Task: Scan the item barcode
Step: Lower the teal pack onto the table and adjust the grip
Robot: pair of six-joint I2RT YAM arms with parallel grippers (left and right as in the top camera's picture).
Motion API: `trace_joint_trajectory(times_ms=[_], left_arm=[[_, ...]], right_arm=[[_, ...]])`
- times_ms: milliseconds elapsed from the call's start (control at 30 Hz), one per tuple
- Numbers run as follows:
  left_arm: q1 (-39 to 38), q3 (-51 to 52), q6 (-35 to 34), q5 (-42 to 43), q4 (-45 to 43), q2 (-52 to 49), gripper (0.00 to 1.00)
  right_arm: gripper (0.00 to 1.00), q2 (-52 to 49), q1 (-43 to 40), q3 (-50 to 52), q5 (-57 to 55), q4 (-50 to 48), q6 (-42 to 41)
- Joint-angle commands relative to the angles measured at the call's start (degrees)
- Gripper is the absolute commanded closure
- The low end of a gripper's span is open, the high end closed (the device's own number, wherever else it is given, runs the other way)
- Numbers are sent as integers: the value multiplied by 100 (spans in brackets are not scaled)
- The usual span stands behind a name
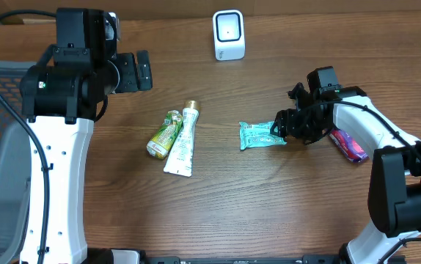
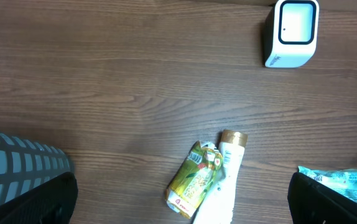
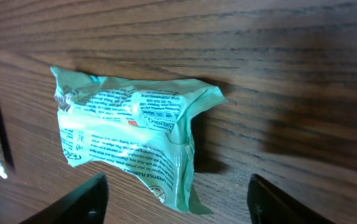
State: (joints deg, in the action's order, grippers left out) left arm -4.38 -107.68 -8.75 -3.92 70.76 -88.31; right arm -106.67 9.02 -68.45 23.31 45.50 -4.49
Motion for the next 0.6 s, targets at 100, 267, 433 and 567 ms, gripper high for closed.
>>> trace_joint_trajectory(times_ms=[100, 267, 433, 567], left_arm=[[24, -74, 107, -55, -2, -46, 1], [24, -74, 107, -55, -2, -46, 0], [24, -74, 107, -55, -2, -46, 1], [24, -74, 107, -55, -2, -46, 0]], right_arm=[[15, -39, -20, 24, 31, -59, -28], [13, -44, -2, 24, 83, -170, -26], [12, -138, -2, 24, 160, -201, -22], [12, -380, -4, 24, 315, -389, -20]])
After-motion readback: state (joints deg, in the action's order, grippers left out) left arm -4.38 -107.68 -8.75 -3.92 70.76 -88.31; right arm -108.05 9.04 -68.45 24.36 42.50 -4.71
